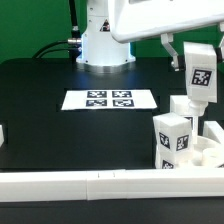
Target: Assemble stool
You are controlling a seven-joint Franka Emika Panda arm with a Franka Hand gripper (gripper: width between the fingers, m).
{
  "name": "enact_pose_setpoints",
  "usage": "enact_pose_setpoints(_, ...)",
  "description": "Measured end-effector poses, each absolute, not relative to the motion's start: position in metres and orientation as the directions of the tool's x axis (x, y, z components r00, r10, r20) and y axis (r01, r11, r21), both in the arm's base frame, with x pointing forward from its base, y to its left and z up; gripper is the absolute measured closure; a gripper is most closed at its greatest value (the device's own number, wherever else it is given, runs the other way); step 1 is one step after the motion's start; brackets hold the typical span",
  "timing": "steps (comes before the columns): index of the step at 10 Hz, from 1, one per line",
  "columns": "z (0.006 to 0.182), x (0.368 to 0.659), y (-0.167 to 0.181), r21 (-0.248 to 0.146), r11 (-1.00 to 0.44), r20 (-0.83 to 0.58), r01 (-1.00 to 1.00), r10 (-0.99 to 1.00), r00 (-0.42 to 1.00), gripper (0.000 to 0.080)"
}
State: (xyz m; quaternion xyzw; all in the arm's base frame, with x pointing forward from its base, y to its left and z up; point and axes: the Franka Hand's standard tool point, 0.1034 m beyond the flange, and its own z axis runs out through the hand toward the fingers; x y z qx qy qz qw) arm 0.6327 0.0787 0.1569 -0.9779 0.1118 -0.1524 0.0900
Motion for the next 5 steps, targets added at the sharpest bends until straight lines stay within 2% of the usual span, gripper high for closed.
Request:
enact_pose_setpoints(2, 0.153, 0.633, 0.081, -0.213, -0.956, 0.287, -0.2, -0.257, 0.923, 0.0476)
enact_pose_setpoints(4, 0.132, 0.638, 0.104, -0.228, -0.947, 0.284, -0.225, -0.286, 0.915, 0.0476)
enact_pose_setpoints(5, 0.13, 0.642, 0.107, -0.231, -0.946, 0.285, -0.227, -0.289, 0.914, 0.0476)
